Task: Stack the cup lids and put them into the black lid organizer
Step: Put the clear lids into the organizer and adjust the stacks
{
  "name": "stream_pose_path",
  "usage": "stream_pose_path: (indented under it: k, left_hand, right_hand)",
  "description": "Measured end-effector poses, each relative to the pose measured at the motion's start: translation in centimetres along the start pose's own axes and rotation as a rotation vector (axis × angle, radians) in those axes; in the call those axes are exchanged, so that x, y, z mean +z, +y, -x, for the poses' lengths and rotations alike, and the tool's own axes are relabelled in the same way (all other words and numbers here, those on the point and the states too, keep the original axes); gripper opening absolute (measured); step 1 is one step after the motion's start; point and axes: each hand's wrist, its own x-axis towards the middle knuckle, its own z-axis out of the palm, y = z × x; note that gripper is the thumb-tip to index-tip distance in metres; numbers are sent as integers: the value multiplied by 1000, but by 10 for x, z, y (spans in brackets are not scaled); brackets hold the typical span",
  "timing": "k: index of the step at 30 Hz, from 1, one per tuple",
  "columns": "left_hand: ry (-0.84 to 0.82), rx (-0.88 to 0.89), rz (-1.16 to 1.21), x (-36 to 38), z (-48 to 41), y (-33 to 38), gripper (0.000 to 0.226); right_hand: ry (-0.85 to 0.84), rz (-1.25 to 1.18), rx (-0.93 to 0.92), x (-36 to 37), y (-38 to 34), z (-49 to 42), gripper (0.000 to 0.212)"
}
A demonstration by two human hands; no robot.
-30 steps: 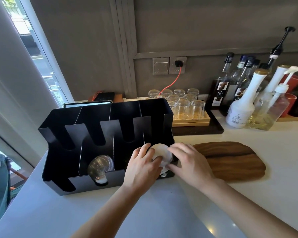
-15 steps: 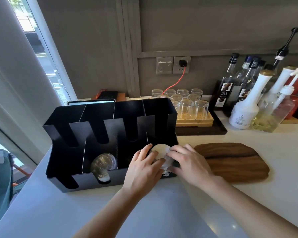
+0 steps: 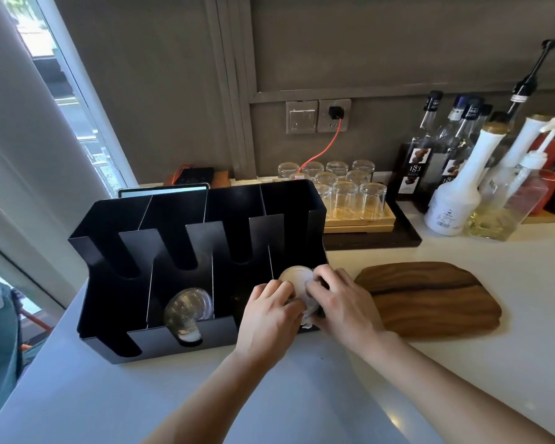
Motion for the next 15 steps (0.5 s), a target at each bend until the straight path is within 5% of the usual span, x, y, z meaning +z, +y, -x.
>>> stream_pose_path:
  k: [15]
  left_hand:
    - [-26, 35, 19, -6, 1, -8, 15]
  right_hand:
    - [-9, -45, 9, 1, 8, 3, 62]
